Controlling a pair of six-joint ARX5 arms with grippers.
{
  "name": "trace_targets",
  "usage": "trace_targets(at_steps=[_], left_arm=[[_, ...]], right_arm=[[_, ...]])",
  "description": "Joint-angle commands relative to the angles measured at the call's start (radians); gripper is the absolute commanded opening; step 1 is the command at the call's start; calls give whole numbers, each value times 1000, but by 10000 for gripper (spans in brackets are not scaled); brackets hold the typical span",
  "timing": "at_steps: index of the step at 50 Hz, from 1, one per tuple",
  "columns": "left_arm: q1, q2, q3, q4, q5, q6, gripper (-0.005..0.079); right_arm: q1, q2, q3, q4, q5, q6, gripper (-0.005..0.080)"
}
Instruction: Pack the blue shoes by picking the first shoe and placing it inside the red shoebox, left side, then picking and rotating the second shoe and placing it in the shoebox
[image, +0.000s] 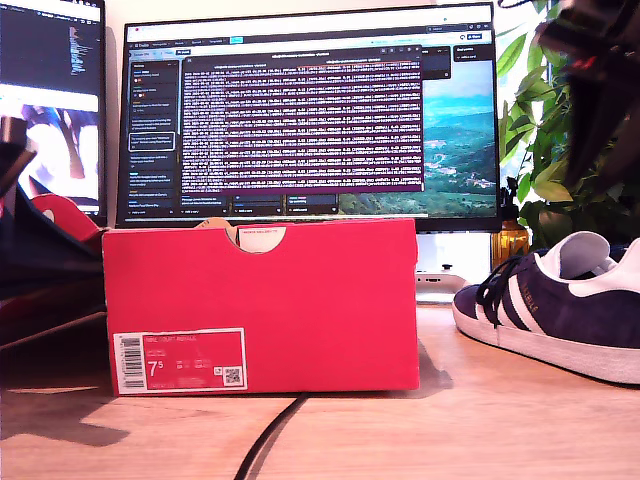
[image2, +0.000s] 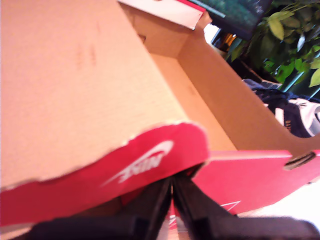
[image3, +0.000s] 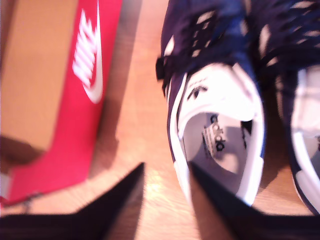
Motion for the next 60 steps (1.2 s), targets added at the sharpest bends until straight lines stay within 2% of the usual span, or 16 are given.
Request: trace_targets(at_steps=[1, 8, 14, 19, 38, 49, 51, 57, 60], left_arm=[[-5, 12, 18, 20, 2, -2, -20], [-5, 24, 21, 19, 3, -2, -20], [-5, 24, 21, 19, 2, -2, -20], [-5, 24, 21, 18, 3, -2, -20], [-5, 24, 21, 16, 2, -2, -20], [-5, 24, 21, 15, 2, -2, -20], [-5, 24, 21, 15, 2, -2, -20], [-5, 24, 21, 8, 2, -2, -20], [-5, 24, 21, 5, 2, -2, -20]], right_arm=[[10, 14, -2, 3, 19, -16, 303], [15, 39, -2, 3, 51, -35, 377], [16, 68, -2, -1, 52, -53, 388], [25, 98, -2, -1, 52, -53, 434], [68, 254, -2, 33, 82, -107, 422], [69, 330, -2, 76, 128, -187, 312], [69, 338, -2, 87, 128, -187, 249], [69, 346, -2, 130, 128, -187, -24], [71, 346, -1, 151, 127, -182, -13]])
